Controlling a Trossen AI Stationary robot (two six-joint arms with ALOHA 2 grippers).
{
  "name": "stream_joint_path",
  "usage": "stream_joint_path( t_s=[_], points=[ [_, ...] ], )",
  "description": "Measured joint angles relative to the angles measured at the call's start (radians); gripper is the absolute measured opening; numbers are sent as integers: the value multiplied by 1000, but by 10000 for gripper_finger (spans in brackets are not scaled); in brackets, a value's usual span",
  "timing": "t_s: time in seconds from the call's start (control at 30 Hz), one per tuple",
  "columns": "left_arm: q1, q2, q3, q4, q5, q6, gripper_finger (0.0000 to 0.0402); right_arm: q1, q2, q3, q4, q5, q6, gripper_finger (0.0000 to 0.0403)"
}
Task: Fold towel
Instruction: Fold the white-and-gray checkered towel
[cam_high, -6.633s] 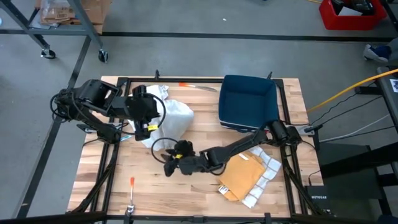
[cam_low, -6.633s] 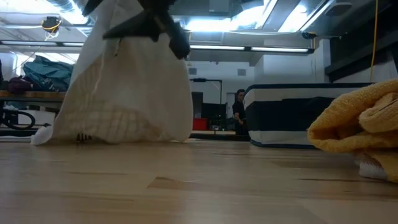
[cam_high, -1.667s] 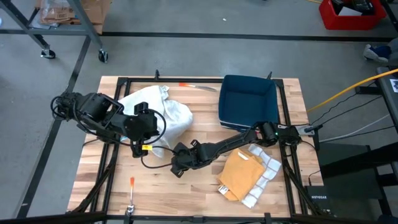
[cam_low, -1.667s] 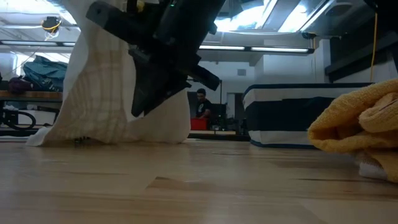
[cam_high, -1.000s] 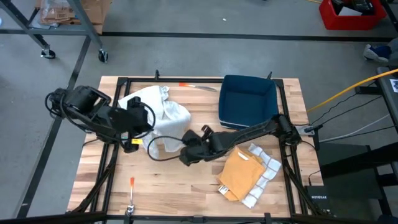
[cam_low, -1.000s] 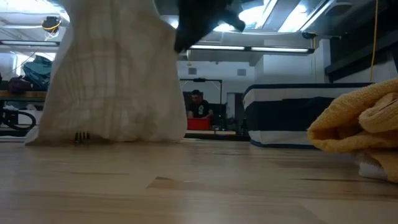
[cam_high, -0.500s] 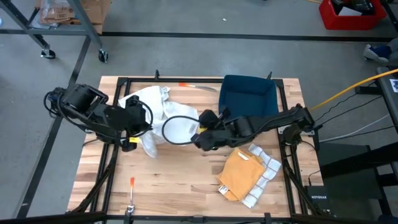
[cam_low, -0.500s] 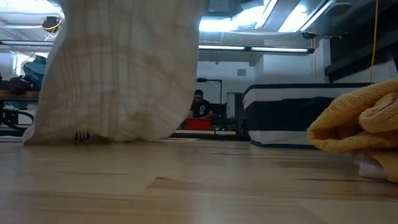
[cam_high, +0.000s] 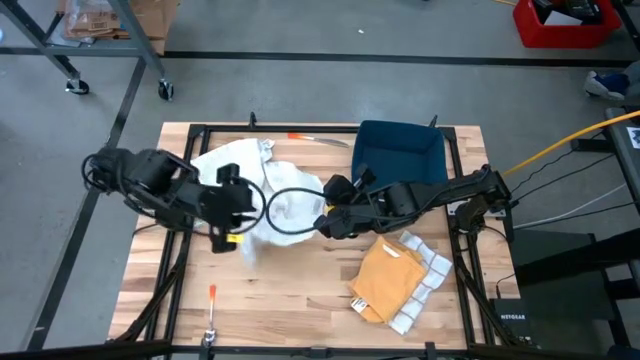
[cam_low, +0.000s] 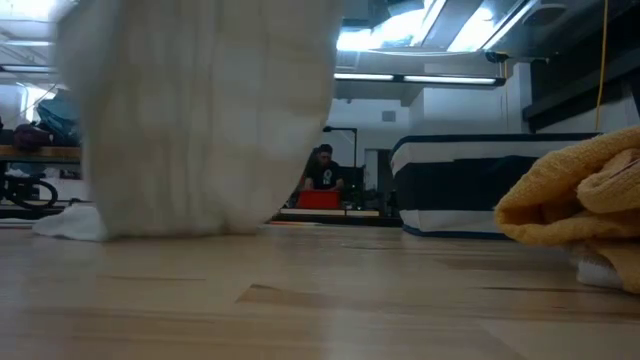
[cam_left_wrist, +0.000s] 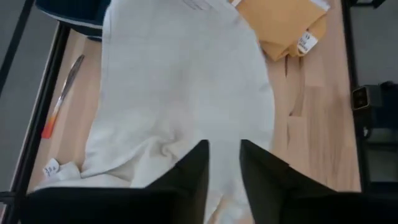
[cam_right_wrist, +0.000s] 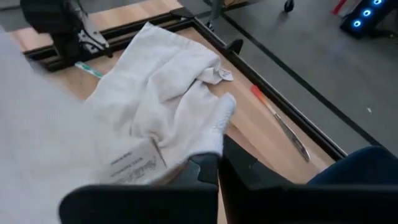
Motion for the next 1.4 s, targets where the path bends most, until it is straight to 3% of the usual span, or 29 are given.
stream_joint_path(
  t_s=[0.23, 0.37, 0.53, 0.9, 1.27, 1.4],
  points=[
    [0, 96, -90, 34, 2, -97, 139, 0, -1, 0, -14, -80, -46, 0],
    [-10, 156, -161, 145, 1, -153, 142, 0, -1, 0, -30, -111, -53, 0],
    [-17, 238, -213, 269, -10, -102, 135, 0, -1, 0, -60, -127, -54, 0],
    [42, 306, -218, 342, -284, -65, 133, 0, 2, 0, -80, -197, -52, 0],
    [101, 306, -227, 479, -279, 95, 132, 0, 2, 0, -76, -225, -77, 0],
    [122, 306, -227, 480, -224, 102, 132, 1, 3, 1, -76, -232, -88, 0]
  ],
)
